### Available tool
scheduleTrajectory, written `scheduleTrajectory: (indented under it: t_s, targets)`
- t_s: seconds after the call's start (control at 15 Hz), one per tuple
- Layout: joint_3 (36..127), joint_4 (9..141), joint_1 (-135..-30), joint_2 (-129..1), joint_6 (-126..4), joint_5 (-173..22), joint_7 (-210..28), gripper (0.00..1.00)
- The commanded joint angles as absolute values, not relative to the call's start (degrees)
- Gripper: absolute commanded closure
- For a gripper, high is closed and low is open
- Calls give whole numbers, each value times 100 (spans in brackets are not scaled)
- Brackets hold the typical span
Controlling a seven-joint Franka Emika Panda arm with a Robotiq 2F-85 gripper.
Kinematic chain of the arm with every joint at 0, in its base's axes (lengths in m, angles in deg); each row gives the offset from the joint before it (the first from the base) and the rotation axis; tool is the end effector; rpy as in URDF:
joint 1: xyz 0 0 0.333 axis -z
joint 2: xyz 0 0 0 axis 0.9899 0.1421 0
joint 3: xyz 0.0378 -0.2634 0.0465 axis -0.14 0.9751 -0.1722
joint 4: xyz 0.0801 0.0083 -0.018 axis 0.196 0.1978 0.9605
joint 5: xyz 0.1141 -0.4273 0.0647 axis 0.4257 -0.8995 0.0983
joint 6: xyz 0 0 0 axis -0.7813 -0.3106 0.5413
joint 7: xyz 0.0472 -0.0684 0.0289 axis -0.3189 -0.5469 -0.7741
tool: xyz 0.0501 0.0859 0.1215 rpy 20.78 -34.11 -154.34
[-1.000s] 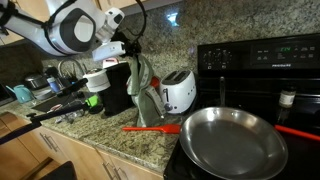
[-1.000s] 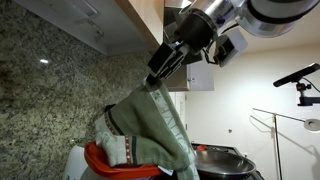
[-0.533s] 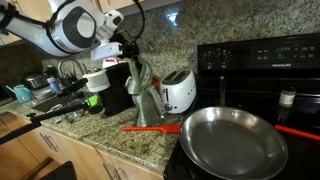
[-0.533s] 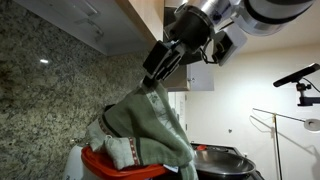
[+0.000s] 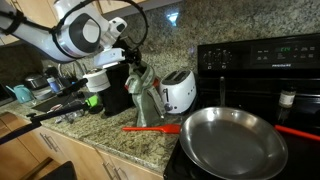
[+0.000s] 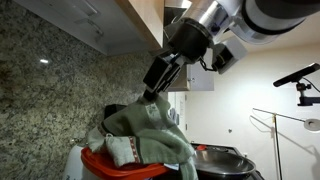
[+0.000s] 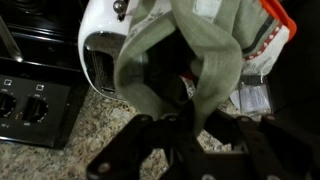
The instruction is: Put the green towel on the orange lid
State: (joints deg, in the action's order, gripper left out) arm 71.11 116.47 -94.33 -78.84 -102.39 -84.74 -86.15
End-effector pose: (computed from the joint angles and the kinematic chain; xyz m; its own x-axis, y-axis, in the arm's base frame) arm 0.5865 0.2146 0.2852 0.6302 0.4430 0.6377 0.4595 -0.8748 0.1536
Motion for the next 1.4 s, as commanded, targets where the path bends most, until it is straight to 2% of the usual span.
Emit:
scheduleTrajectory:
  t_s: [0.0,0.73,1.33]
  targets:
    - [7177,11325,-9476,-7493,-9882,-8867,-8961,97]
    - [7455,10571,-9985,-6559,-8902,-9861,-9855,97]
    - [7789,10374,-10363,-6782,-8784,-10551,-10548,97]
